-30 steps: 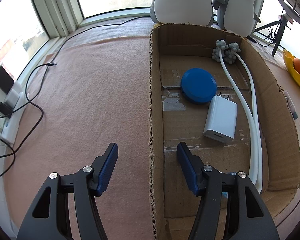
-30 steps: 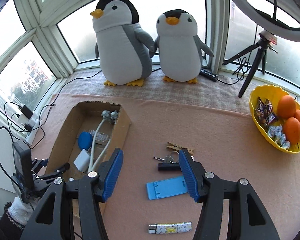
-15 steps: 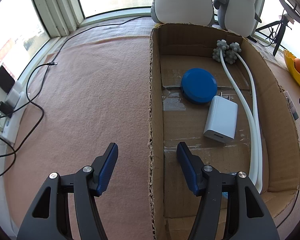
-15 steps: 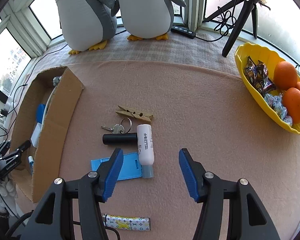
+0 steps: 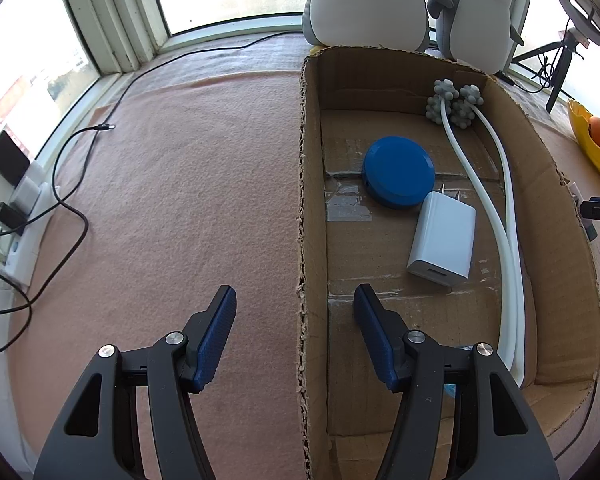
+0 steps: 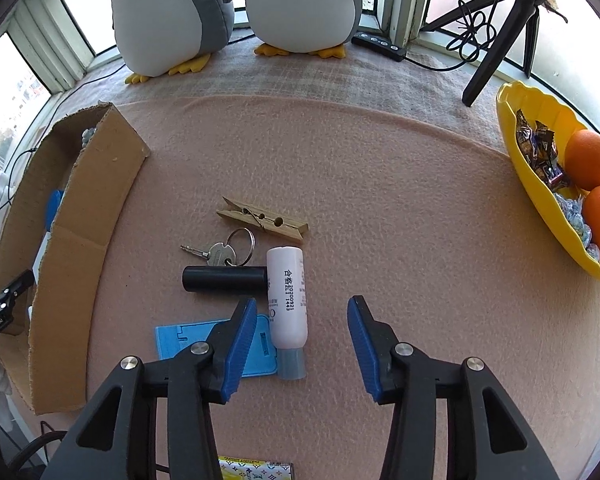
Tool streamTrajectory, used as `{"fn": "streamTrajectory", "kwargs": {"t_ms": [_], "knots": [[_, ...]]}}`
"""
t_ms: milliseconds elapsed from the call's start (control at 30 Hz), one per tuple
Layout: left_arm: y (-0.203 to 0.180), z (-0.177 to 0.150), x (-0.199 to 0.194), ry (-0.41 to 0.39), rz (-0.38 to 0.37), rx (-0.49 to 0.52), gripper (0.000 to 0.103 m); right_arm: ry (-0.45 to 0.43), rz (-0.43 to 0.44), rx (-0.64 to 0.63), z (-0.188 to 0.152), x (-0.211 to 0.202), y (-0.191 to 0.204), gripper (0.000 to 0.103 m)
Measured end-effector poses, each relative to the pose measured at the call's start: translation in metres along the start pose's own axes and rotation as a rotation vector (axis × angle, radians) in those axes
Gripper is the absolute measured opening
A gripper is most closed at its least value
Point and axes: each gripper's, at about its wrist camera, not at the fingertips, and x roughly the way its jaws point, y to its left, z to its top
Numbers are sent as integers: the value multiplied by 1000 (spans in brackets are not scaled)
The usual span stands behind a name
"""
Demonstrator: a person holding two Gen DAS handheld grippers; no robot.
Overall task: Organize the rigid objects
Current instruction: 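Move the right tool to the white COCO tube and grasp it, then carry the white tube into the box and open the right tool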
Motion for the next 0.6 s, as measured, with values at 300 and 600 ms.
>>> {"fn": "streamTrajectory", "kwargs": {"t_ms": [300, 600], "knots": [[-1, 0, 0, 0, 0, -1, 61, 23, -27, -12, 4, 12, 1, 31], [0, 0, 0, 0, 0, -2, 61, 32, -24, 4, 6, 11, -8, 18]]}}
